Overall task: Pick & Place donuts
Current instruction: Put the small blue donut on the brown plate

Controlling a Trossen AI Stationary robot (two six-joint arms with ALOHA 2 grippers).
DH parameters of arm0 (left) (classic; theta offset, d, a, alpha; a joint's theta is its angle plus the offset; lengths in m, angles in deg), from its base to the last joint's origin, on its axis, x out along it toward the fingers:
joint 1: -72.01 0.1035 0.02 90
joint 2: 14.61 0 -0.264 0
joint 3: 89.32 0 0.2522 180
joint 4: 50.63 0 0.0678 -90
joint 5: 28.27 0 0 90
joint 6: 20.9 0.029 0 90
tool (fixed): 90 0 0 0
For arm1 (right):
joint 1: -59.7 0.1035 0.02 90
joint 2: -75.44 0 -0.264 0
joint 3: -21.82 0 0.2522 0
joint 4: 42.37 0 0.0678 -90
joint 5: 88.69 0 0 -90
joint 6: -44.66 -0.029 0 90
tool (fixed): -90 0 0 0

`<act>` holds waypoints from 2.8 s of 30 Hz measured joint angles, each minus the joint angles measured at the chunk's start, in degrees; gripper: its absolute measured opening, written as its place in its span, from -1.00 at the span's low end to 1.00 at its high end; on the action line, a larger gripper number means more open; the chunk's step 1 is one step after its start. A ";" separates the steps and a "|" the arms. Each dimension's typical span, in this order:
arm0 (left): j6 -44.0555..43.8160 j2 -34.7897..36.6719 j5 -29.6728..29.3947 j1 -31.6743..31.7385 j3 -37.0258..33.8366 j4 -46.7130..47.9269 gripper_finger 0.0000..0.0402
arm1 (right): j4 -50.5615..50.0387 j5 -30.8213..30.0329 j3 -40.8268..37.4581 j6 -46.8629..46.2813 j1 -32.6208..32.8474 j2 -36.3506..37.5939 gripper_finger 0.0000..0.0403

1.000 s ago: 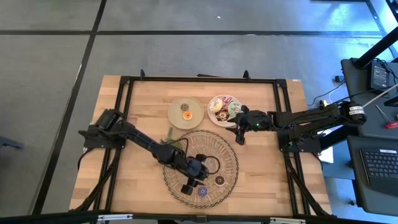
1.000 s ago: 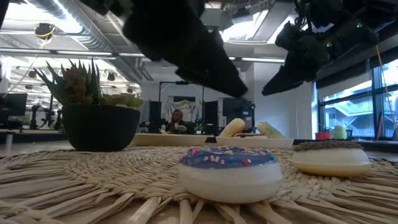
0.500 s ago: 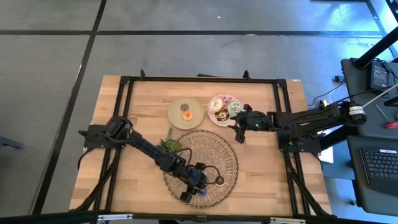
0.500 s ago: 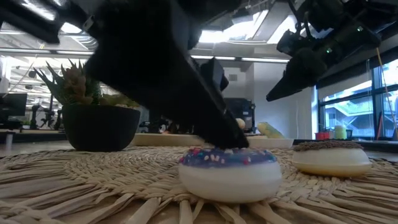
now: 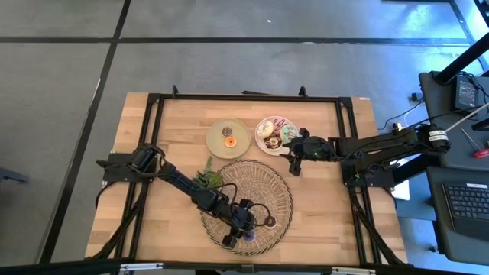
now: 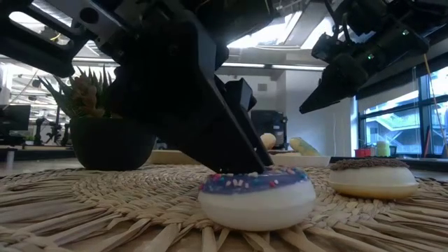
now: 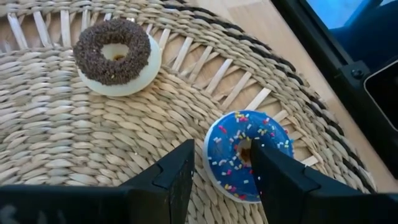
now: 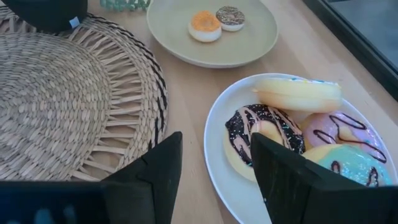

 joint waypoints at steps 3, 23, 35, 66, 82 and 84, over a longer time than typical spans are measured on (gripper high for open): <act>0.02 0.00 0.00 0.00 0.00 0.10 -0.26 | 0.02 0.00 0.00 -0.02 0.00 0.00 -0.05; 0.93 2.38 1.65 0.99 -0.12 2.60 -0.96 | 0.02 0.00 0.00 -0.11 0.00 0.00 -0.05; 13.19 21.60 -11.59 12.20 -0.19 22.95 -0.96 | 0.07 -0.02 0.00 1.87 0.00 0.00 -0.05; 5.03 29.46 -3.49 49.77 -24.46 20.29 -0.97 | 0.02 -0.04 0.02 3.30 -0.31 0.00 -0.05; 4.54 29.68 -4.43 49.11 -25.16 16.31 -0.96 | 0.02 -0.04 0.02 3.11 -0.31 0.01 -0.05; 4.46 29.70 -4.55 49.11 -25.16 16.29 -0.96 | 0.02 -0.04 0.02 3.11 -0.31 0.01 -0.05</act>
